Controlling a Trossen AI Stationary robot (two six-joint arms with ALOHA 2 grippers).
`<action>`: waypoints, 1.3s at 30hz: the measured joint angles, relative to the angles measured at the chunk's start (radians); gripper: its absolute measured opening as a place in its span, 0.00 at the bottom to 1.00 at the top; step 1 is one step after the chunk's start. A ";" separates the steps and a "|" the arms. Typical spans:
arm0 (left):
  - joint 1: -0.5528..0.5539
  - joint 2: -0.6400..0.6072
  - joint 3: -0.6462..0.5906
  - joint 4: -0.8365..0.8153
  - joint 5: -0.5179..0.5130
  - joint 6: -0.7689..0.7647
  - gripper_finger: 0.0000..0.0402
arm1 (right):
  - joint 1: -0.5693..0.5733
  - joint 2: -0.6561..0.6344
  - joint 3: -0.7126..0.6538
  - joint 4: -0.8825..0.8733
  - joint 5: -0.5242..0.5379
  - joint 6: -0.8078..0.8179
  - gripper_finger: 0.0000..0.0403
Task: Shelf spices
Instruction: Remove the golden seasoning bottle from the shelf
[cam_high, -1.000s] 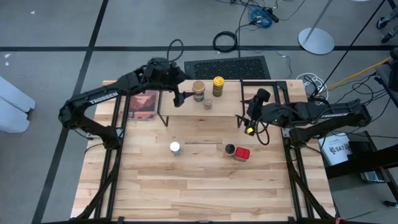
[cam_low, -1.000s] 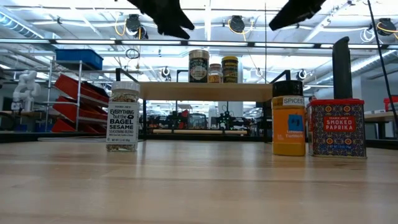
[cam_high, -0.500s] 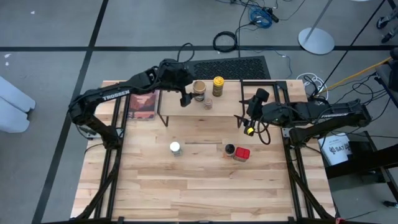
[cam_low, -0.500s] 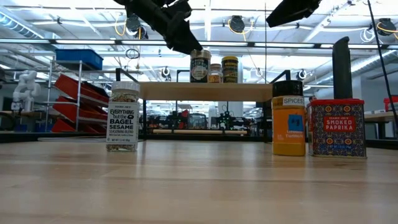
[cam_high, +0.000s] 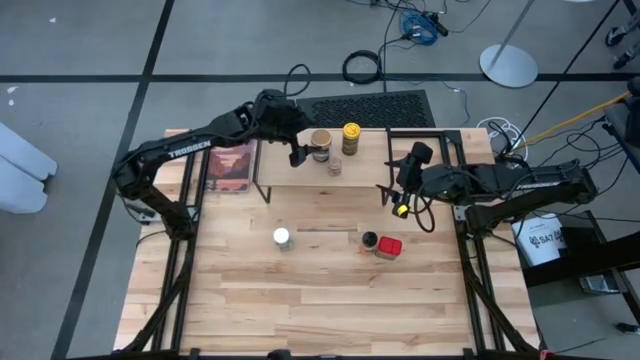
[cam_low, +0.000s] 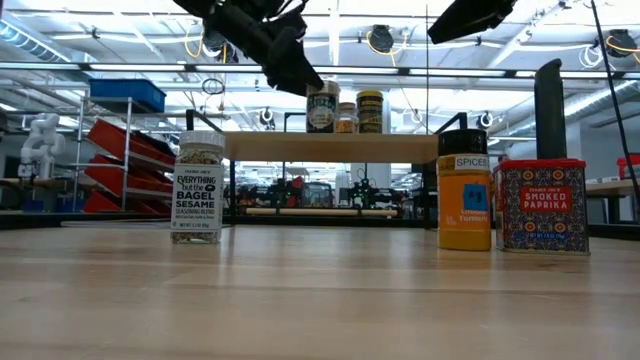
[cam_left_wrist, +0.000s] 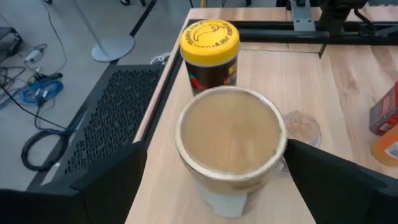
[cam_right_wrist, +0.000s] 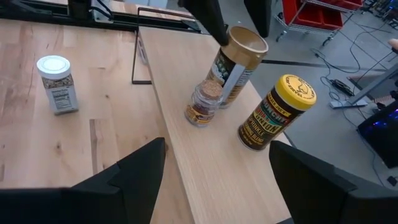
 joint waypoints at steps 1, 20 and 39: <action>0.000 0.006 0.000 0.003 0.009 0.000 0.99 | 0.000 0.000 0.000 0.000 0.000 0.000 0.68; -0.001 0.061 0.000 0.056 0.075 0.032 0.87 | -0.017 0.000 0.000 -0.001 0.005 -0.008 0.68; -0.001 0.027 0.000 -0.008 0.088 0.050 0.71 | -0.021 0.000 0.002 -0.001 0.003 -0.007 0.68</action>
